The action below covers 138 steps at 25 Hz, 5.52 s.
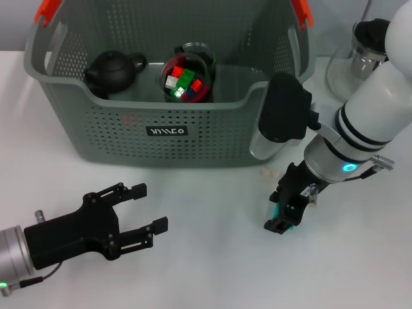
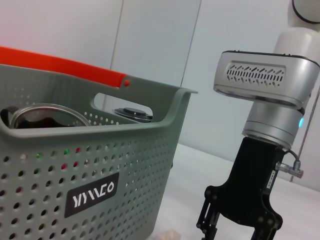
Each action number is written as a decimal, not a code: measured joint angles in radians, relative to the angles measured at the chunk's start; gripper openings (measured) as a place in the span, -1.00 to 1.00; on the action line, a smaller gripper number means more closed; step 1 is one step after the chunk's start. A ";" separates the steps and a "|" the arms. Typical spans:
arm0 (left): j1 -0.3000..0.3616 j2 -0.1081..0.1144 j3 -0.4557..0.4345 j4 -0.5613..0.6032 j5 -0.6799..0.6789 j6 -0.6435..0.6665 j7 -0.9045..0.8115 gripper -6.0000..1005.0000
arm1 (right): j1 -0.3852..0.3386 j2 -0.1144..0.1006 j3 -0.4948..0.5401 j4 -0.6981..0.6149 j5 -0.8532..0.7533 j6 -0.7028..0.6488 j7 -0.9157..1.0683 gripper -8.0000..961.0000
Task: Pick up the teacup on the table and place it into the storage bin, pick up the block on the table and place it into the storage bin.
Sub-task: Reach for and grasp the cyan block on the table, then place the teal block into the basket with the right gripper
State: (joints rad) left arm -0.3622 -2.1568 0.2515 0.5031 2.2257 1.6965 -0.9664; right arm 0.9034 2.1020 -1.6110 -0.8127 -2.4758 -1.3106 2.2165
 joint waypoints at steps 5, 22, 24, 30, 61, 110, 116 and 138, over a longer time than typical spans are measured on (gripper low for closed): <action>-0.002 0.000 0.001 0.000 0.000 0.000 0.000 0.62 | -0.001 -0.001 0.002 -0.002 0.003 -0.017 -0.002 0.27; -0.005 0.002 0.000 -0.002 0.000 0.000 0.000 0.62 | -0.014 -0.004 0.000 -0.043 -0.007 -0.040 -0.032 0.27; -0.006 0.002 0.000 -0.002 0.000 0.000 0.000 0.62 | -0.015 -0.003 -0.002 -0.042 -0.016 -0.041 -0.031 0.27; -0.009 0.004 0.000 -0.002 -0.001 0.000 0.000 0.62 | -0.015 -0.002 0.000 -0.037 -0.031 -0.041 -0.024 0.27; -0.007 0.006 0.000 0.002 -0.007 -0.001 0.000 0.62 | -0.123 -0.005 0.359 -0.227 0.169 -0.261 -0.232 -0.12; -0.032 0.007 0.000 -0.002 -0.008 -0.003 -0.026 0.62 | 0.307 0.003 0.133 -0.017 -0.058 0.396 0.224 -0.12; -0.032 0.006 0.000 -0.003 -0.008 -0.006 -0.026 0.62 | 0.312 0.005 0.069 0.008 -0.059 0.424 0.224 -0.12; -0.030 0.006 0.000 -0.008 -0.008 -0.017 -0.026 0.62 | 0.345 0.008 0.043 0.034 -0.046 0.411 0.260 0.07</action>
State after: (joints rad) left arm -0.3921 -2.1507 0.2515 0.4954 2.2181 1.6796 -0.9925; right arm 1.2484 2.1099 -1.5681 -0.7790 -2.5215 -0.8994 2.4765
